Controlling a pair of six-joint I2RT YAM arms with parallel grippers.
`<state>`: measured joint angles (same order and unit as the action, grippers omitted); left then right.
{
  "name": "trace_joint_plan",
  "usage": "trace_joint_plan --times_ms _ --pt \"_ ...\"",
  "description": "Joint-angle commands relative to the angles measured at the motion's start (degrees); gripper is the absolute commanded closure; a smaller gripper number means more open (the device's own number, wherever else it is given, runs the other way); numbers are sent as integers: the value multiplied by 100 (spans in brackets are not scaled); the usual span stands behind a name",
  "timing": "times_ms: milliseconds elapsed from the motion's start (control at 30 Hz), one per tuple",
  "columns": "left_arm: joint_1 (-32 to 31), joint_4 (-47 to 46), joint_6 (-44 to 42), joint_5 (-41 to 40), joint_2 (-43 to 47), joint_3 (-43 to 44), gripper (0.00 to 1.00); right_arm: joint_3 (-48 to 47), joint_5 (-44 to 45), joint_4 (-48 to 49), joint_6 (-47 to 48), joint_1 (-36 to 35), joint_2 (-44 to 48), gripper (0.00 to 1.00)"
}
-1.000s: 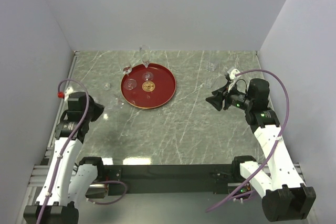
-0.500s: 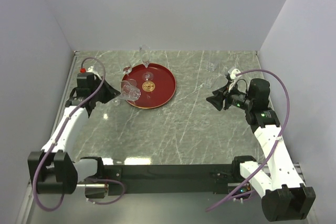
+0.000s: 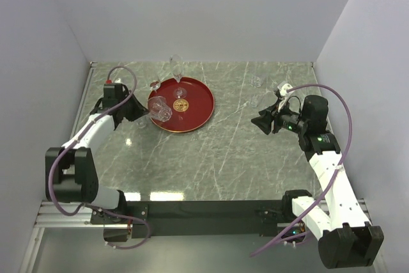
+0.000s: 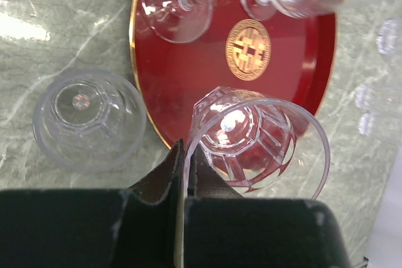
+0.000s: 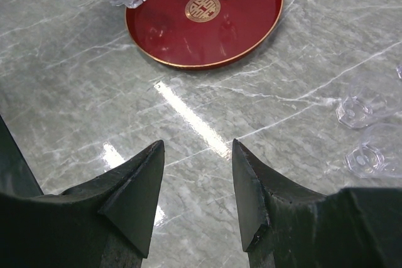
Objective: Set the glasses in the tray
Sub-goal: Place the glass into the tray
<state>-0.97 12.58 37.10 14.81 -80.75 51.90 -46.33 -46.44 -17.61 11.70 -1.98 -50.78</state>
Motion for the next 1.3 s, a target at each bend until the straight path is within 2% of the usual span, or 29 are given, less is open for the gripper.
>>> trace_joint_plan --times_ms 0,300,600,1000,1100,1133,1267 --pt "-70 -335 -1 -197 -194 338 98 -8 12 99 69 48 -2 46" --pt "-201 -273 -19 -400 -652 479 94 -17 21 99 86 48 -28 46" --pt "-281 -194 -19 -637 -828 567 83 -17 29 91 86 75 -28 46" --pt "-325 -36 -115 -637 -741 760 54 -26 47 91 95 110 -28 46" --pt "-325 16 -194 -637 -539 778 45 -26 64 73 121 110 -10 46" --pt "-325 34 -238 -646 -477 743 39 -34 82 64 139 127 -10 46" --pt "-316 104 -335 -707 22 637 29 -52 205 3 235 145 7 46"
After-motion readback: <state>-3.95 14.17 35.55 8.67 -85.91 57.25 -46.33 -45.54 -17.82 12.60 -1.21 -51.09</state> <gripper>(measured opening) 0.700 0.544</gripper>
